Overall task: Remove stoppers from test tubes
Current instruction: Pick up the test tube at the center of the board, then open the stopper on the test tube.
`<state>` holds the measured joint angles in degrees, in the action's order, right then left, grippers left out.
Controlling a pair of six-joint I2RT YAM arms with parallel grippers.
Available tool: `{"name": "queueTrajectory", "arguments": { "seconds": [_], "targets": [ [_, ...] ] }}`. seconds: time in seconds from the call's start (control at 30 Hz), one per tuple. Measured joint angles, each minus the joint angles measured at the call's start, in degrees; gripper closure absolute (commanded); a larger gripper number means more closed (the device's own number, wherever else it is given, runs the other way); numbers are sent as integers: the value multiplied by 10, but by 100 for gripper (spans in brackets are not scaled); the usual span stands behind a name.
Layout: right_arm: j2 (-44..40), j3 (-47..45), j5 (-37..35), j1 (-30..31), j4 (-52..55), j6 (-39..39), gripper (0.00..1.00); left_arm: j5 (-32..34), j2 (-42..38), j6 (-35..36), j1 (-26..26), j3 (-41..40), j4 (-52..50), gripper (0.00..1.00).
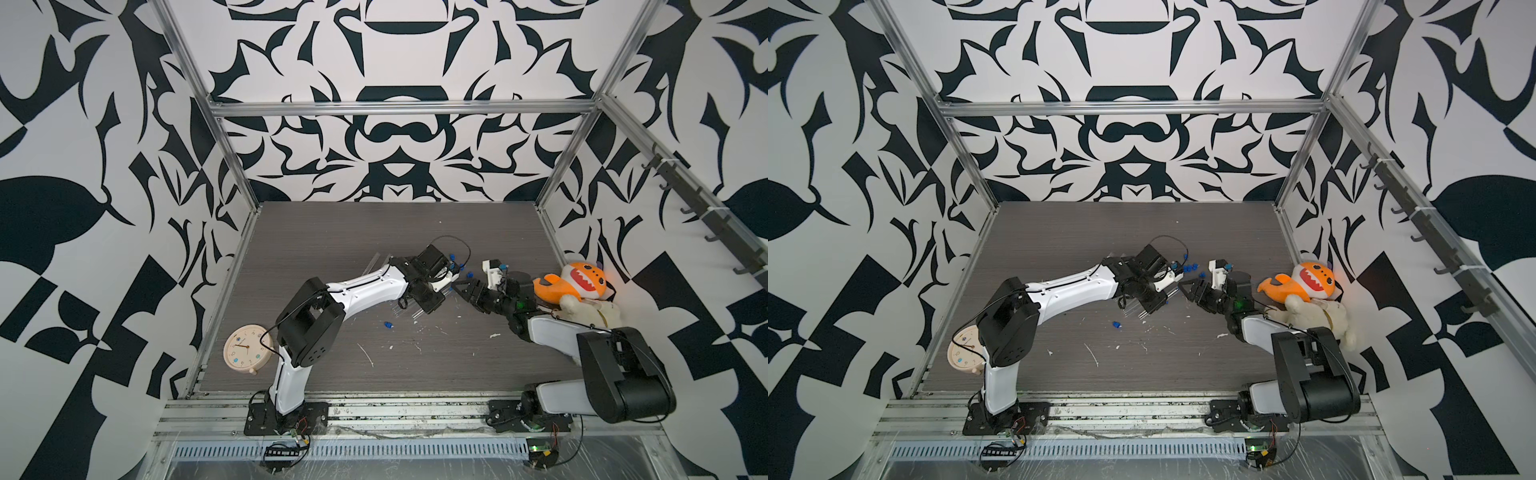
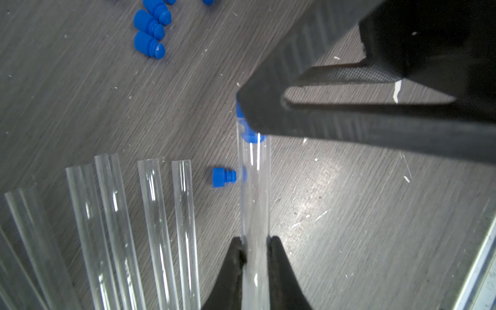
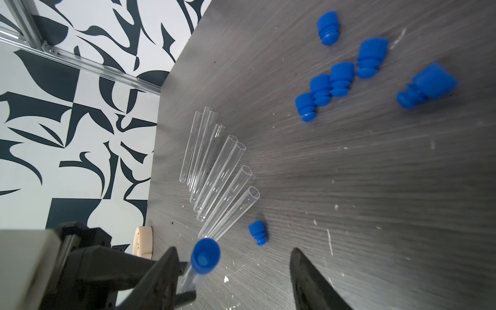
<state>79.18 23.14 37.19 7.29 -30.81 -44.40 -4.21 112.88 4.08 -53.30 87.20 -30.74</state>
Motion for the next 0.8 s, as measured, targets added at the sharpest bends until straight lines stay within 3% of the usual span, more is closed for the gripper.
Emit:
{"name": "queueTrajectory", "arguments": {
  "seconds": [0.8],
  "targets": [
    [38,20,-16,34,-67,-49,89,-2,0,-9,0,0,10,100]
  ]
}}
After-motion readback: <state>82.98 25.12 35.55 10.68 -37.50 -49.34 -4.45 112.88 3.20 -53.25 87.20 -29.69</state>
